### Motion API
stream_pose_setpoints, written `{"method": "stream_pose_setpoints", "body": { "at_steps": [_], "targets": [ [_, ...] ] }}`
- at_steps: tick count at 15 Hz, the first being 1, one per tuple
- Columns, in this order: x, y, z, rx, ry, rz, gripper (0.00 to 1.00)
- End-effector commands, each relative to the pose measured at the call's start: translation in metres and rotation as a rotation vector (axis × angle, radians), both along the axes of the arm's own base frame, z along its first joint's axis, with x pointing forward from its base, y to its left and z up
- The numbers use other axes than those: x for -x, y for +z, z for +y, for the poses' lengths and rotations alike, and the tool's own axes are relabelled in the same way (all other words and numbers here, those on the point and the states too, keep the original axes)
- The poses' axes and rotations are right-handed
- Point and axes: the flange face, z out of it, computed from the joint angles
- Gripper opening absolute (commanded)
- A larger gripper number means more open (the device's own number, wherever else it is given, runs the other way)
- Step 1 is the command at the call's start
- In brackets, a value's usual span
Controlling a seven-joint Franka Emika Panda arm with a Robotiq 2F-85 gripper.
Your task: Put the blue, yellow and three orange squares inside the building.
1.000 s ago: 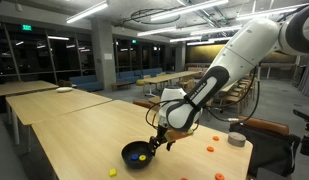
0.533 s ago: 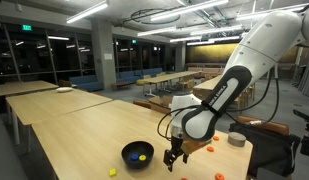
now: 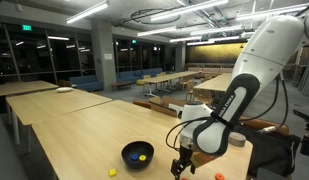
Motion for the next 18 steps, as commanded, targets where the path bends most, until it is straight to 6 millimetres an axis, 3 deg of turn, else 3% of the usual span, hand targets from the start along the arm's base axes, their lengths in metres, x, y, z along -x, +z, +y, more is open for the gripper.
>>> {"method": "stream_pose_setpoints", "body": {
  "at_steps": [1, 7, 18],
  "targets": [
    [0.015, -0.004, -0.005, -0.001, -0.015, -0.028, 1.0],
    [0.023, -0.014, -0.003, 0.028, -0.006, -0.005, 1.0],
    [0.011, -0.012, 0.013, 0.033, 0.016, -0.022, 1.0]
  ]
}}
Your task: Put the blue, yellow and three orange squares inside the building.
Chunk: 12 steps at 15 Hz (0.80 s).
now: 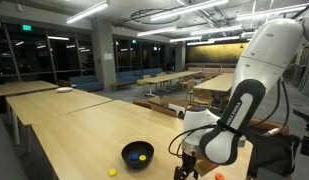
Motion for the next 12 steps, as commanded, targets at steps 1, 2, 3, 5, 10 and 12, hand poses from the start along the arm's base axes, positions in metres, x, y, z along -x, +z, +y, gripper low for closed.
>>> {"method": "stream_pose_setpoints", "body": {
  "at_steps": [1, 2, 3, 5, 10, 12],
  "targets": [
    [-0.009, 0.003, 0.003, 0.005, -0.006, -0.028, 1.0],
    [-0.01, 0.003, 0.003, 0.007, -0.006, -0.03, 1.0],
    [-0.011, 0.003, 0.001, 0.011, -0.002, -0.034, 0.98],
    [-0.013, 0.003, -0.001, 0.018, 0.008, -0.036, 0.74],
    [-0.018, 0.001, -0.007, 0.027, 0.005, -0.032, 0.35],
    [-0.019, 0.002, -0.009, 0.029, 0.0, -0.033, 0.2]
  ]
}}
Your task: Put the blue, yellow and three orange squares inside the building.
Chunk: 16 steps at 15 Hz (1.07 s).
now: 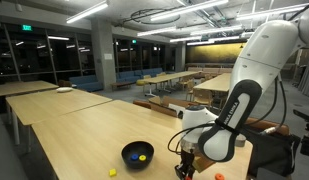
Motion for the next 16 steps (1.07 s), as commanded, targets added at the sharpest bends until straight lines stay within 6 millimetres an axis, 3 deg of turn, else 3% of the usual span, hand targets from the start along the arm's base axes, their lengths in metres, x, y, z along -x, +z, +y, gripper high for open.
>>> {"method": "stream_pose_setpoints", "body": {
  "at_steps": [1, 4, 12, 16],
  "targets": [
    [-0.007, 0.004, 0.002, 0.006, -0.005, -0.019, 0.23],
    [-0.007, 0.021, 0.002, 0.021, -0.004, -0.042, 0.24],
    [-0.041, 0.124, 0.012, 0.033, -0.02, -0.321, 0.25],
    [-0.066, 0.144, 0.022, -0.003, -0.018, -0.4, 0.25]
  ]
}}
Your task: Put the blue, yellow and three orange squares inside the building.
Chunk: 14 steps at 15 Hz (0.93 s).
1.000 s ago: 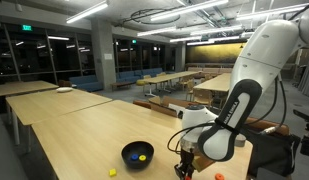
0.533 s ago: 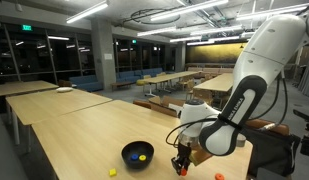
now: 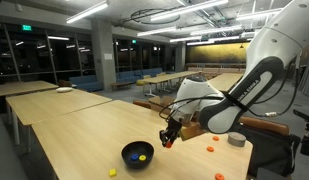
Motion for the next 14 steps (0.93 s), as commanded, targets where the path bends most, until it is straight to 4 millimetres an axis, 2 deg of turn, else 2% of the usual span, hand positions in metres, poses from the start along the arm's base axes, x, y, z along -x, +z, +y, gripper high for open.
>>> {"method": "stream_pose_setpoints", "body": {
  "at_steps": [1, 7, 12, 14],
  "targets": [
    [-0.026, 0.017, 0.01, -0.032, 0.0, -0.08, 0.25],
    [-0.081, 0.018, 0.023, -0.059, 0.014, -0.118, 0.25],
    [-0.119, -0.007, 0.031, -0.098, 0.014, -0.074, 0.25],
    [-0.131, -0.018, 0.028, -0.112, 0.016, -0.047, 0.25]
  ]
}}
